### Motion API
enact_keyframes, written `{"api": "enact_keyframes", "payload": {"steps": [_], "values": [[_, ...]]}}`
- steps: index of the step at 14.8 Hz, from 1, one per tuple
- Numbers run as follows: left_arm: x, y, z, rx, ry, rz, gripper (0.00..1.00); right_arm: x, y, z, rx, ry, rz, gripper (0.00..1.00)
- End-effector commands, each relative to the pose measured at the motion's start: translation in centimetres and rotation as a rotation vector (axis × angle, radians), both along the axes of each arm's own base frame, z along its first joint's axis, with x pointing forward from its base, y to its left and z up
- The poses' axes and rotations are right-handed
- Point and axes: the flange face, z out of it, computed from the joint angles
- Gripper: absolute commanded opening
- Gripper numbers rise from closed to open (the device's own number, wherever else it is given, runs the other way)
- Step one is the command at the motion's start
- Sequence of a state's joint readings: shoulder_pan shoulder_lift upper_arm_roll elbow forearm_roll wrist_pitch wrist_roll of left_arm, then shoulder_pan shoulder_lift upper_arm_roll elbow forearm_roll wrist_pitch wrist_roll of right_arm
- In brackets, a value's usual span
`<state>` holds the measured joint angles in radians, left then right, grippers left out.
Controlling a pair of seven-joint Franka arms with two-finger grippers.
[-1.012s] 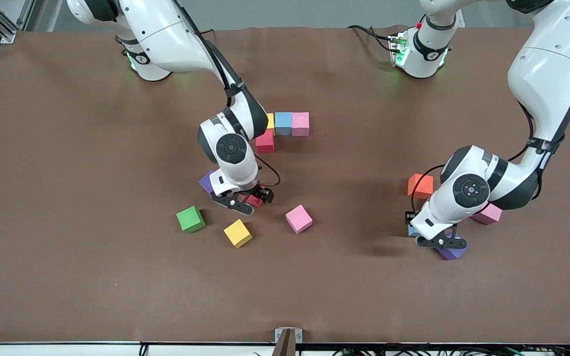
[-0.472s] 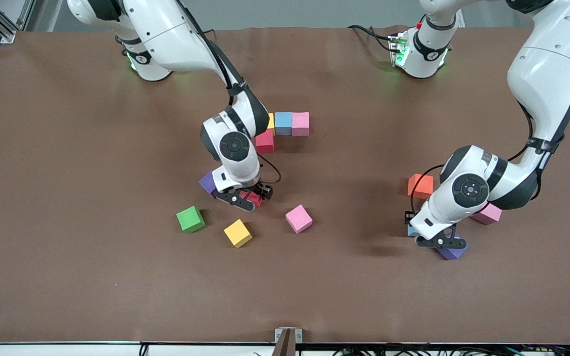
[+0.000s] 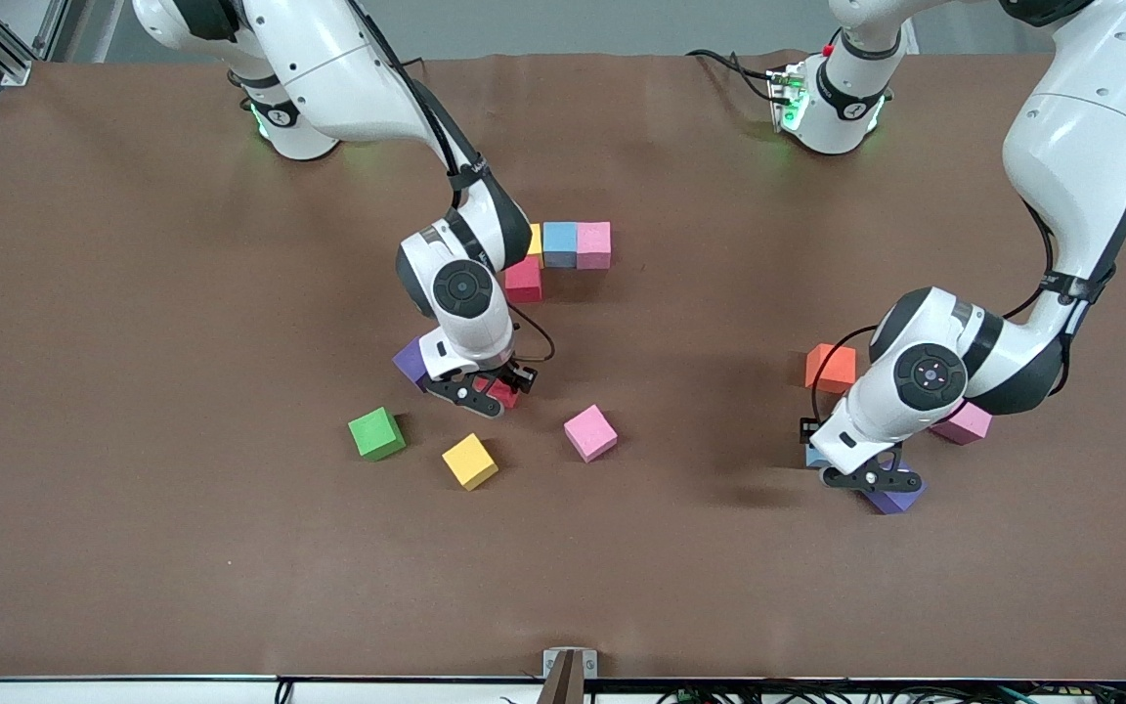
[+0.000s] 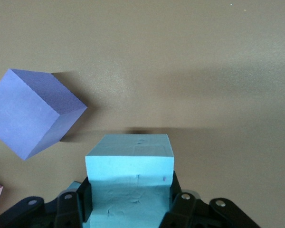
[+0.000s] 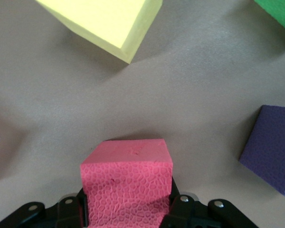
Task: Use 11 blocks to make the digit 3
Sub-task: 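Close the right gripper on the second red cube, then carry the red cube with the right gripper back to the row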
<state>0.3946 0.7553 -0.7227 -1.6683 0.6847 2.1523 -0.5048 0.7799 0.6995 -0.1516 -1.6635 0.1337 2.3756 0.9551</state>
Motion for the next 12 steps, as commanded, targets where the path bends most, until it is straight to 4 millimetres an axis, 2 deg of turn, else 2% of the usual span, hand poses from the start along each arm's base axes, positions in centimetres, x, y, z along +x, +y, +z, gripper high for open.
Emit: {"api": "enact_keyframes", "payload": {"steps": [1,6,12], "values": [[-0.1,0.0,0.6,0.014,-0.001,0.000,0.46,-0.7,0.4,1.4,0.014,-0.004,0.118,0.05],[0.0,0.2,0.6,0.014,-0.001,0.001,0.46,-2.0,0.8,3.6,0.012,0.034,0.324,0.02],[0.0,0.3,0.7,0.016,-0.001,0.005,0.46,-6.1,1.5,4.0,0.014,0.038,0.395,0.01]]}}
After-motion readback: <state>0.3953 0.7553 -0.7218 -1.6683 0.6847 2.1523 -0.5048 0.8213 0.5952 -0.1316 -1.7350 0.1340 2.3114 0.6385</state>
